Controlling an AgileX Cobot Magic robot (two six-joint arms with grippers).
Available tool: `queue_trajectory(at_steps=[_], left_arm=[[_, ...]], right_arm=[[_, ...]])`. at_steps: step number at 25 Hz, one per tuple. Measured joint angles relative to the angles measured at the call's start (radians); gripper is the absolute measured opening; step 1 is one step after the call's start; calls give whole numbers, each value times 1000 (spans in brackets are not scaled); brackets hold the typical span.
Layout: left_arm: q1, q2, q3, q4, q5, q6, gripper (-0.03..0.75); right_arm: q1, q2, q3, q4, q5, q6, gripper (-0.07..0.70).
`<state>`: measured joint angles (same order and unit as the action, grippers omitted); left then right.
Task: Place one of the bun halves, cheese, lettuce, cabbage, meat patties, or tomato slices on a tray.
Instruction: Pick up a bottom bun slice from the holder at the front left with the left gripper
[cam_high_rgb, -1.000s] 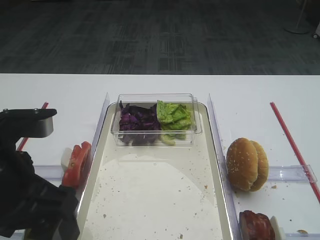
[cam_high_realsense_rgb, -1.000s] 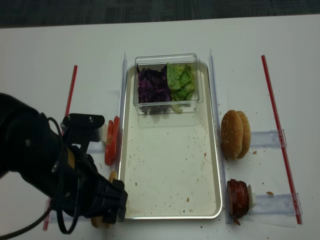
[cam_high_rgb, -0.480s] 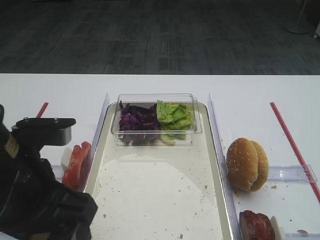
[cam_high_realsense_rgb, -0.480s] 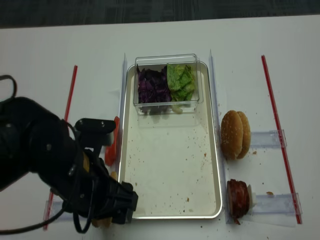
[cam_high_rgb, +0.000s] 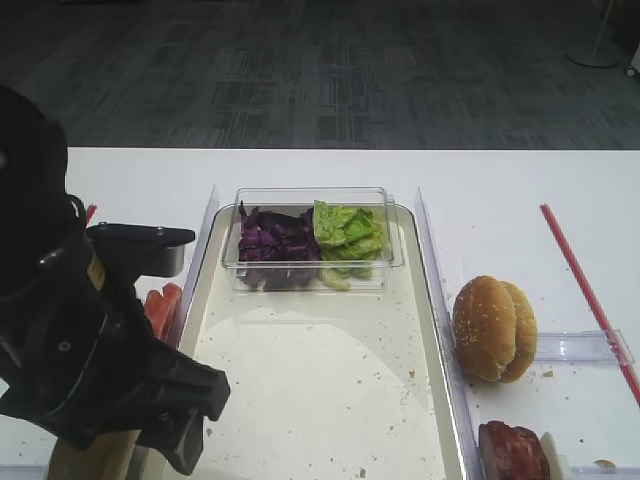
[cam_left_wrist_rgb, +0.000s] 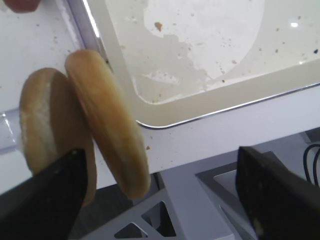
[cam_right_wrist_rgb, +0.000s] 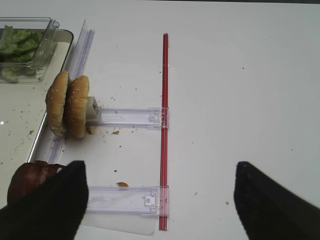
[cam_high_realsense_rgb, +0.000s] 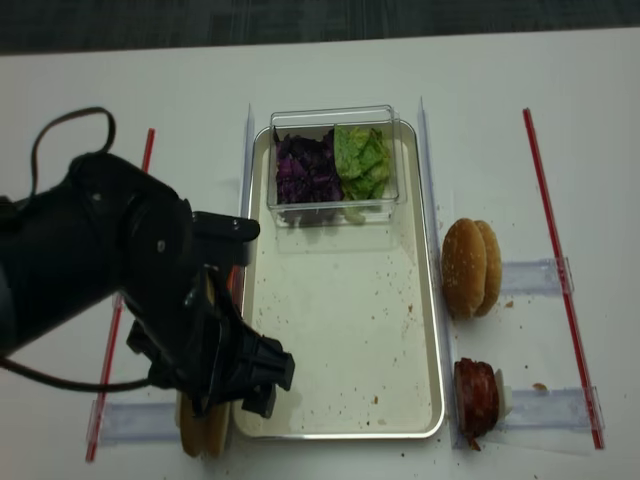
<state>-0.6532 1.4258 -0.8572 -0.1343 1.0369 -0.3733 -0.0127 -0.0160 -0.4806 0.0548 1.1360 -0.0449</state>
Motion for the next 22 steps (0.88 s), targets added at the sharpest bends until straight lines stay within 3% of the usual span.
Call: queue_trajectory(at_steps=[22], left_arm=[[0,99,-12,50,-36,-5,456]], right_arm=[[0,0,0,0,0,4,614]])
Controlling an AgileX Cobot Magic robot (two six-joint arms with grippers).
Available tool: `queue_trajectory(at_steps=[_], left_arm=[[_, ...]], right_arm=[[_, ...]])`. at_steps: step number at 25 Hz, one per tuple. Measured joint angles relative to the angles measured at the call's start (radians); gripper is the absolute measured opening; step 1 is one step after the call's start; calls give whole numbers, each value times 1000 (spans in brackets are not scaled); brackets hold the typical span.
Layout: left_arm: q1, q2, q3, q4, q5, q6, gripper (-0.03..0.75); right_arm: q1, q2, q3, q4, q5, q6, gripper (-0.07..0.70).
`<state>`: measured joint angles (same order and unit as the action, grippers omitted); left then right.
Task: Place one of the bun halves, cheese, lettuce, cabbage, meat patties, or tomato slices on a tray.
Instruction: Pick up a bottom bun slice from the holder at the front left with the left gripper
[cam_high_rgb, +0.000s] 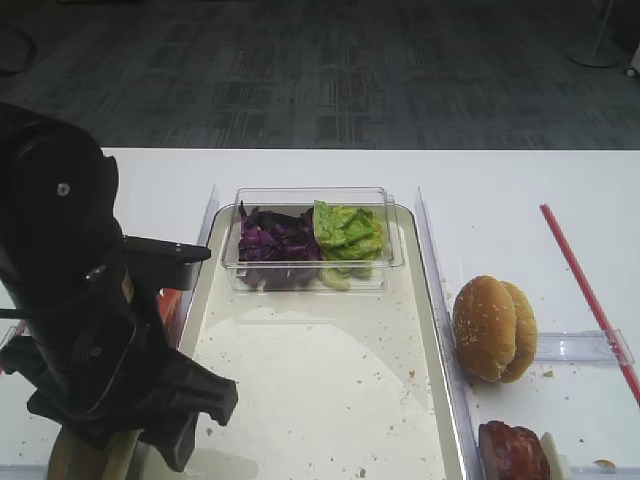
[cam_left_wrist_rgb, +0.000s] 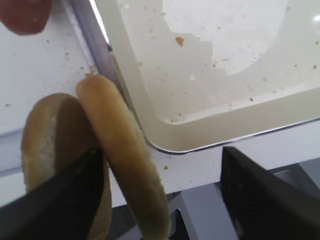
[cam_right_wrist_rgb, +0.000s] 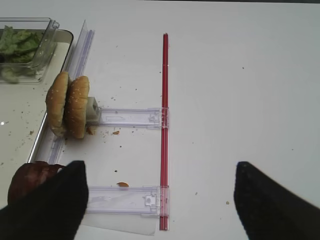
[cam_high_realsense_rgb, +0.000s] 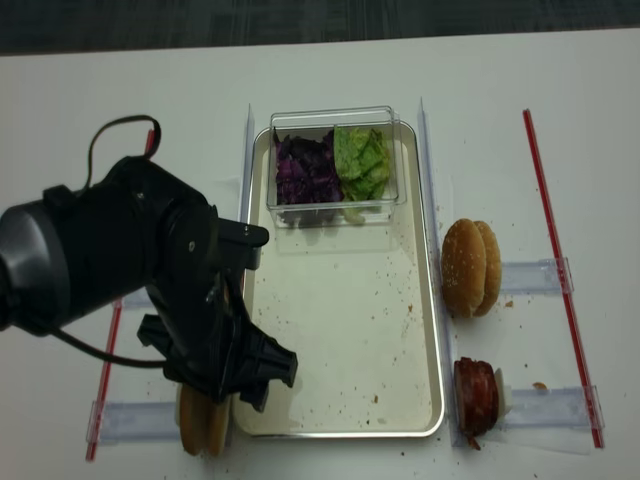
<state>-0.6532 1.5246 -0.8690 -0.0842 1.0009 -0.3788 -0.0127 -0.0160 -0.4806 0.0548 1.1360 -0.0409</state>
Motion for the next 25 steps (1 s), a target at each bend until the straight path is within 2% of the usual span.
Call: queue_trajectory(at_steps=[7,25], left_arm=[[0,0,0,27,0,-34,431],[0,0,0,38,0,-63,233]], right_arm=[[0,0,0,0,0,0,614],[0,0,0,0,0,0,614]])
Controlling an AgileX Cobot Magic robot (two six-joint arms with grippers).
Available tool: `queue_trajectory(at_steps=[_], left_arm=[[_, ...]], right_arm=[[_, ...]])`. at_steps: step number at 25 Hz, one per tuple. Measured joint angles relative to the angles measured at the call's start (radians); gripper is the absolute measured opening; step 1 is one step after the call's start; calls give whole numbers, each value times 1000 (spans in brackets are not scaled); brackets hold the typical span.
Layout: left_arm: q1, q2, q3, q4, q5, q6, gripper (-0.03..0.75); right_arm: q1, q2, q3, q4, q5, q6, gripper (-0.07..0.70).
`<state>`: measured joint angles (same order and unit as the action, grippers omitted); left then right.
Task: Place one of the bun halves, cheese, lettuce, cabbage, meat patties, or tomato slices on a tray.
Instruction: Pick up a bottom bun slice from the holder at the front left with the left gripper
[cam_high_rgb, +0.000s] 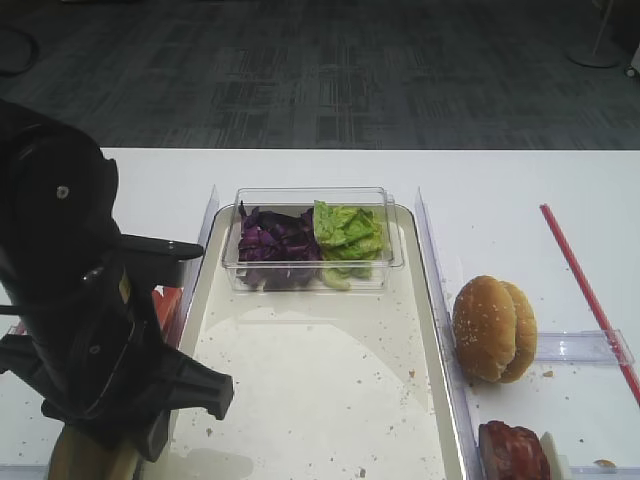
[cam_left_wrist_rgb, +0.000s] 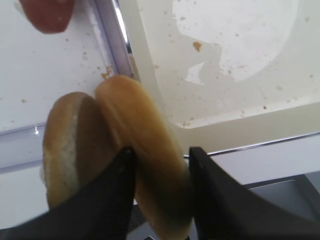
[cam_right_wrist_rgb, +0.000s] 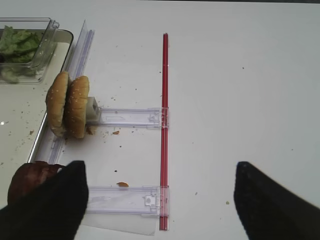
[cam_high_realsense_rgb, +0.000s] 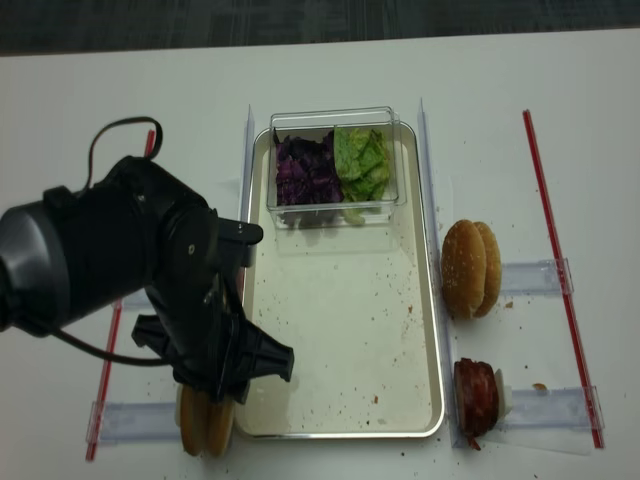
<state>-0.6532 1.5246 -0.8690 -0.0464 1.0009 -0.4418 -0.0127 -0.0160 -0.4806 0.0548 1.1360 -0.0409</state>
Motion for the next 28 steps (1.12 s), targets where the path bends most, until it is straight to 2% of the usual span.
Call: queue_trajectory(at_steps=[12,21,24,28], left_arm=[[0,0,0,30,14,-2,115],[0,0,-3,46,31,-2,83],[0,0,-34,46,56,-2,82],[0,0,-94,46,116,-2,81]], right_arm=[[0,0,0,0,0,0,614],[0,0,0,0,0,0,614],[0,0,0,0,0,0,614],[0,0,0,0,0,0,614]])
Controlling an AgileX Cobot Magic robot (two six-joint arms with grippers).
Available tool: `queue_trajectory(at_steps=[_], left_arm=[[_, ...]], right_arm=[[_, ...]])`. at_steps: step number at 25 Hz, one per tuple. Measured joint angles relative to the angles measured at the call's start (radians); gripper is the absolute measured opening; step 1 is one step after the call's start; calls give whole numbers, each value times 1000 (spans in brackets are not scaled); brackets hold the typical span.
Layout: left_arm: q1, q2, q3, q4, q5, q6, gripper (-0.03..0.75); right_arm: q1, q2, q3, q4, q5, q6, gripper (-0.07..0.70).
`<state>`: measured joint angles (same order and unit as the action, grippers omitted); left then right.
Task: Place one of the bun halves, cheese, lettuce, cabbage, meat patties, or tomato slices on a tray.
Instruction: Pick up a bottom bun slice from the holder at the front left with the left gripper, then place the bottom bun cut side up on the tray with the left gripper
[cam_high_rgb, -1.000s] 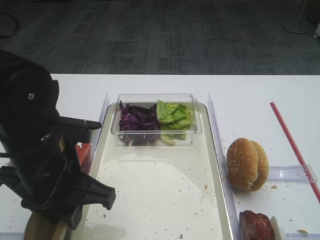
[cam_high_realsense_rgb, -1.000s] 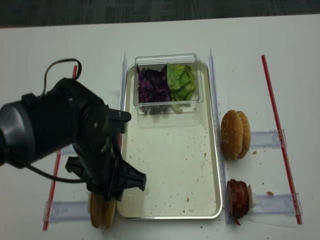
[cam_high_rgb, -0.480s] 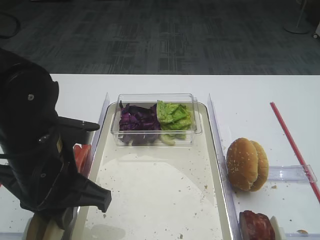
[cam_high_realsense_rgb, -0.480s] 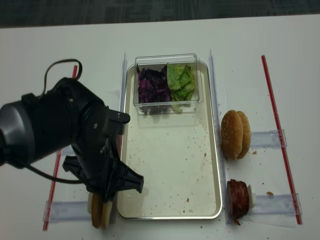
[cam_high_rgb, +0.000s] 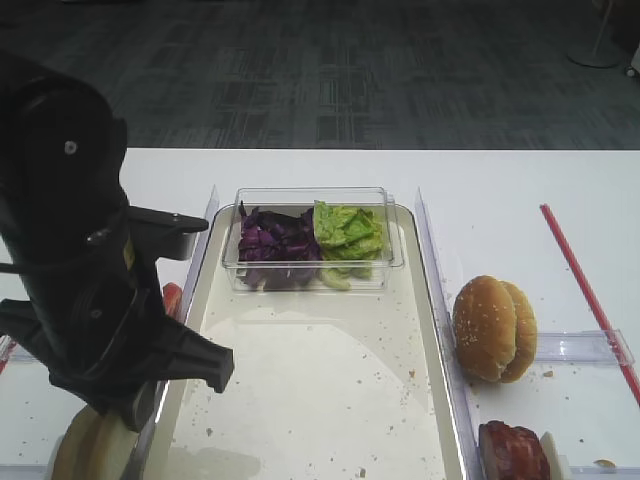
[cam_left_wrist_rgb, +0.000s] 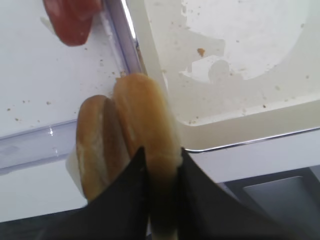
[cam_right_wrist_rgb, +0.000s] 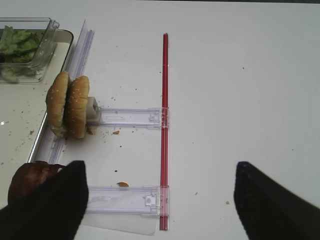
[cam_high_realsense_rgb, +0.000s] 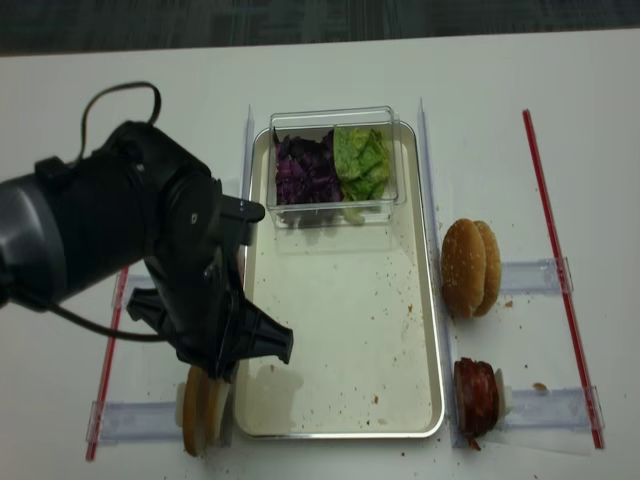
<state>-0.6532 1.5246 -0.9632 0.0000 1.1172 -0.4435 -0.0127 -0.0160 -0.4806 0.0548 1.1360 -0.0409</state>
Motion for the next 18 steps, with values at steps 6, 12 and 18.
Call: queue_trajectory(at_steps=[6,12,18], left_arm=[[0,0,-106,0,69,19,80],[0,0,-197,0,90,55,79],[0,0,-225,-7,82,102,78]], right_arm=[[0,0,0,0,0,-2,614],[0,0,0,0,0,-2,614],[0,0,0,0,0,-2,614]])
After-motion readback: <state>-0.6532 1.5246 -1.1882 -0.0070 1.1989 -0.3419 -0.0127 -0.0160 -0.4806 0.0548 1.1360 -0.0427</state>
